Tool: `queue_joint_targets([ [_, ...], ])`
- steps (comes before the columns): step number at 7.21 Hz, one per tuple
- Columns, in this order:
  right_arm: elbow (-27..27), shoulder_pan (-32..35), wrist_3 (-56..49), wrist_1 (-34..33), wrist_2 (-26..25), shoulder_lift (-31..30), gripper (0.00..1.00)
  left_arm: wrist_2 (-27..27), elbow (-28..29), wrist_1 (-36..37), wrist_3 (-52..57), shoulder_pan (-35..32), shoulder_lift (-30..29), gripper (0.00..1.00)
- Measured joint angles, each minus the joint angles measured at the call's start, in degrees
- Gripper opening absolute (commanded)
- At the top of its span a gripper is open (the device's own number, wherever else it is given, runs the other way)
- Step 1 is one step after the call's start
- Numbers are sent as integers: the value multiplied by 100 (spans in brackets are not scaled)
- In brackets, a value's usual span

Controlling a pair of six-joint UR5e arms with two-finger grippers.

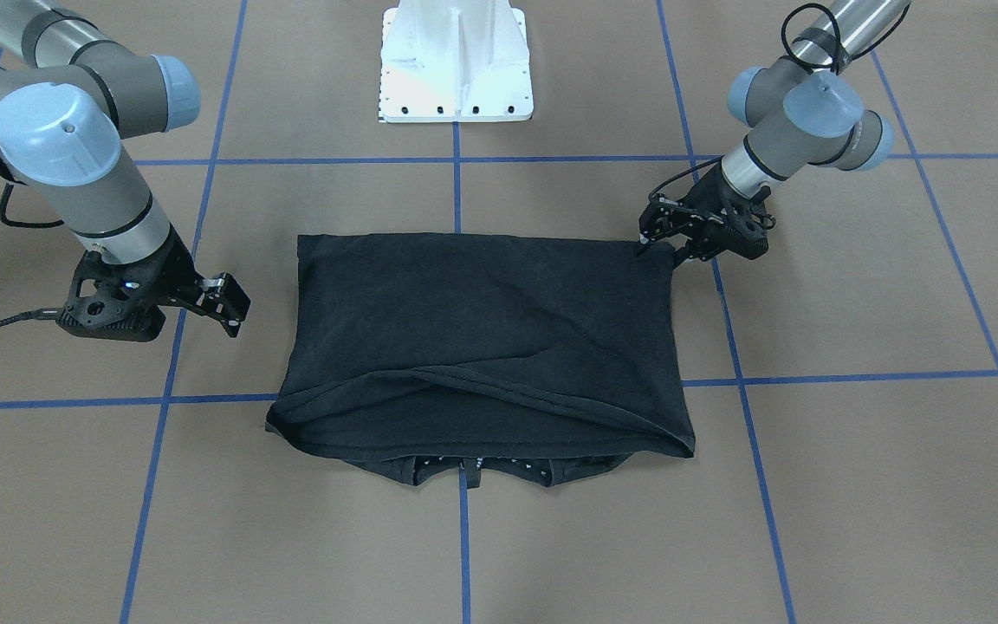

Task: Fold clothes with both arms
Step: 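Move the left gripper to the bundle's nearest corner while the right gripper withdraws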

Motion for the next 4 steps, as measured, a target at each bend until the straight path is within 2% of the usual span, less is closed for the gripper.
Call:
queue_joint_targets([
  [4, 6, -15, 7, 0, -8, 0, 100, 0, -22, 6, 35, 10, 156, 65],
])
